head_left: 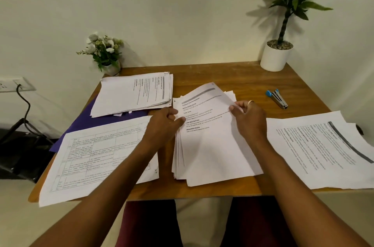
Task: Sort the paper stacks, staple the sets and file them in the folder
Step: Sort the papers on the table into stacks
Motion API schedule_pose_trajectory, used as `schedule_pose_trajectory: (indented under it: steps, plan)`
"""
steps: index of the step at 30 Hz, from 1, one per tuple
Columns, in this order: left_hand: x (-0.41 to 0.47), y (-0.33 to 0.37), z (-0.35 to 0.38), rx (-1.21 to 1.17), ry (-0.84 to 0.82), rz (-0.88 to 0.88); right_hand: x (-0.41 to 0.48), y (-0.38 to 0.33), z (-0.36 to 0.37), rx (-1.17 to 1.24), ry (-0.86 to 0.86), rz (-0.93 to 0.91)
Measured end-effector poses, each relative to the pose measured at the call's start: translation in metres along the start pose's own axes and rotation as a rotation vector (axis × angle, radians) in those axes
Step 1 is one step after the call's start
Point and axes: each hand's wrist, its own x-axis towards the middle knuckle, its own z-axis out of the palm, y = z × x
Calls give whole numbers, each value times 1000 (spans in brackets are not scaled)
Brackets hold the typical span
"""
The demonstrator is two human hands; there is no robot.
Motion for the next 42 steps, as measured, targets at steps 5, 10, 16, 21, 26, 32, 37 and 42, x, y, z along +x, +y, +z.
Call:
schedule_pose_trajectory:
  steps: [5, 10, 16, 21, 26, 32, 37, 42]
  plan:
    - [-14, -2, 8, -111, -88, -14, 6, -4, -14, 236, 23, 71]
    - [-23, 9, 7, -245, -298, -225, 11, -5, -13, 460, 74, 206]
    - [-13, 5, -13, -342, -182, -163, 10, -6, -7, 661, -32, 308]
    - [-2, 0, -45, -667, -128, -183, 9, 1, -5, 668, -174, 382]
    - [-13, -7, -34, -1303, -241, -210, 5, -7, 12, 869, -144, 497]
    - [-18, -12, 1, -1117, -120, -300, -14, -23, 40, 873, -181, 481]
    - [24, -42, -32, -919, 138, -398, -15, -16, 42, 490, -236, 266]
    - [84, -103, -110, -598, 325, -366, -8, 22, 28, -343, -39, -92]
